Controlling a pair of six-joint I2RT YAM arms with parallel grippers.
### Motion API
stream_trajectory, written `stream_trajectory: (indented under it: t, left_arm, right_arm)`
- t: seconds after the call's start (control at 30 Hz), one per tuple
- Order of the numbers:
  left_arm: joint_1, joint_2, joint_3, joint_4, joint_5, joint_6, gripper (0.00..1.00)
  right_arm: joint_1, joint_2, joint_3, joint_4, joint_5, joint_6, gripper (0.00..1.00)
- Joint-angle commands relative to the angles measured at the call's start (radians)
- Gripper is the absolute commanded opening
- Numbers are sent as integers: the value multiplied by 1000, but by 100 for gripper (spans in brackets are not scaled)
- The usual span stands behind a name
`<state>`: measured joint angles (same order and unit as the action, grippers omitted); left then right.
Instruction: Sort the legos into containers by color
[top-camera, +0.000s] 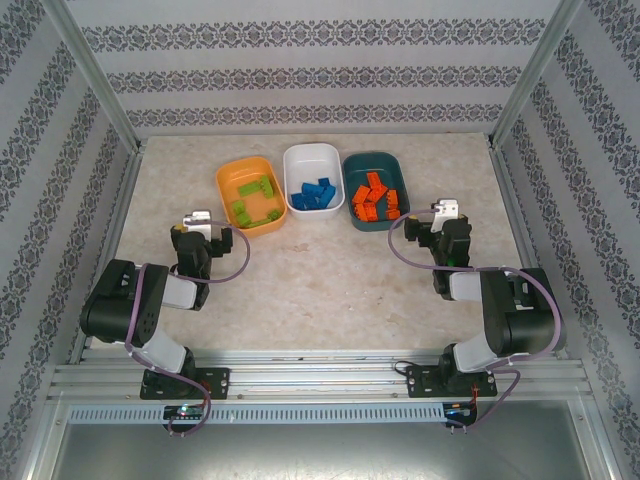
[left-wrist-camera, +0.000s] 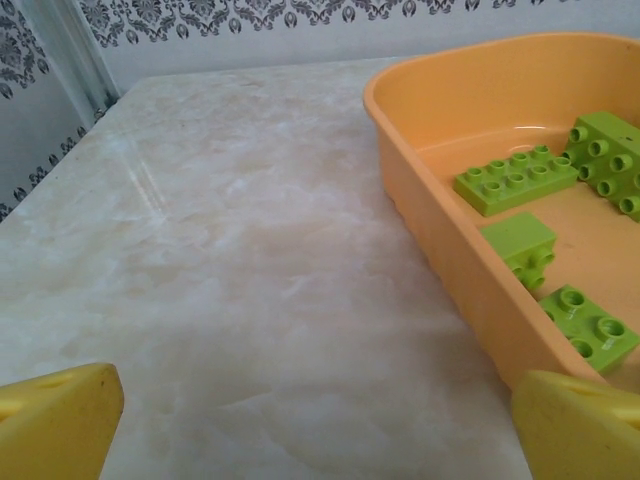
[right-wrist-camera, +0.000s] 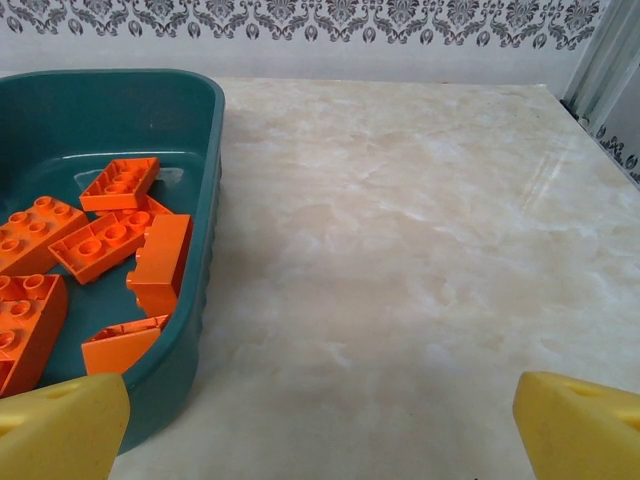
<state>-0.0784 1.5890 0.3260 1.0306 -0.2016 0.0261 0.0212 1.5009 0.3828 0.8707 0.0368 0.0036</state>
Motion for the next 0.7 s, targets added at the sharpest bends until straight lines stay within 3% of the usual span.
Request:
stream_trajectory:
  t: [0.0,0.67]
  left_arm:
    - [9,4,27,-12,-22,-17,100]
    - [8,5,21,1,-17,-12,100]
  right_arm:
    - [-10,6,7,8,-33,16,98]
    - [-9,8,7,8,-29,16,98]
